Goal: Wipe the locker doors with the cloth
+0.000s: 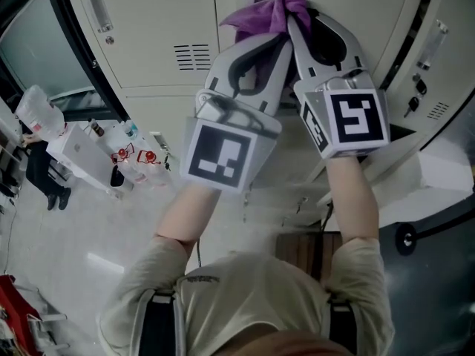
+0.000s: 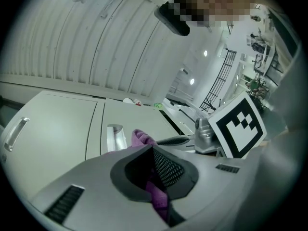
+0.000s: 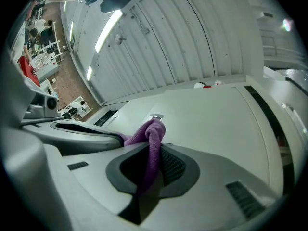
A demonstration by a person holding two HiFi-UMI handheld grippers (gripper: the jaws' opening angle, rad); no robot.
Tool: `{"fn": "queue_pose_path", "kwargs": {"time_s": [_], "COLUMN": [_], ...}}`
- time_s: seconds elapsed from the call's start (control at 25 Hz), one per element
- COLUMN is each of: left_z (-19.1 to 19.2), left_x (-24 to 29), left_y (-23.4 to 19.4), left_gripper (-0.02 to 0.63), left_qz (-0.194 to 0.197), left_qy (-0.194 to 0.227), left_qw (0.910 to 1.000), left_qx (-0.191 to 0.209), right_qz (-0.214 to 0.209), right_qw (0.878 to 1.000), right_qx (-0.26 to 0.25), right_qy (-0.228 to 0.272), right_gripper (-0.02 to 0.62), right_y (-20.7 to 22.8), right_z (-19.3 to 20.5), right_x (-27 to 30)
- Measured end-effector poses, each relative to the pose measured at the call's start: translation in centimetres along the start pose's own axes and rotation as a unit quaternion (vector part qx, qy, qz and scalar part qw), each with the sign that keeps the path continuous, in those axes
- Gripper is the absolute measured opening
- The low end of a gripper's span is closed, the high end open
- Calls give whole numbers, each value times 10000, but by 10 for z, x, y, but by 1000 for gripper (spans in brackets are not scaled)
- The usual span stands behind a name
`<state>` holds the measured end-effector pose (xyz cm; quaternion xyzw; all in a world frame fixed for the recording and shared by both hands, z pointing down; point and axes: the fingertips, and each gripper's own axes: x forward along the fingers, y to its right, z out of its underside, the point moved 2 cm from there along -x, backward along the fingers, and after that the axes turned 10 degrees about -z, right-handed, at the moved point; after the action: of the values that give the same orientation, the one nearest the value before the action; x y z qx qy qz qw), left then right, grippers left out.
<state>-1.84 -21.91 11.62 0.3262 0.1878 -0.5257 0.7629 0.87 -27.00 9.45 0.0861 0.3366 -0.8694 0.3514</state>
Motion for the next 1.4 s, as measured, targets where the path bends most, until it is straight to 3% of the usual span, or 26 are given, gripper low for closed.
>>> {"fn": "queue_pose_path", "kwargs": {"time_s": [0.76,1.04,1.4], "left_z": [24,27,26], "left_x": [36,45,43], "left_y": [93,101,98], "left_gripper": [-2,-3,-2], "left_qz": [960,987,971], "left_qy": [-32,28,37], "left_qw": [9947,9930,9933], "left_qx": [-369,-647,-627], "right_qz": [1181,1203,1235], "right_qw": [9899,9893,9892], "right_qx": [-328,-190,-229], "right_qy": [-707,-802,-756], "right_gripper": [49,48,48], "right_y": [71,75,75], "right_z": [35,41,37], "right_x": [-84,-92,-95]}}
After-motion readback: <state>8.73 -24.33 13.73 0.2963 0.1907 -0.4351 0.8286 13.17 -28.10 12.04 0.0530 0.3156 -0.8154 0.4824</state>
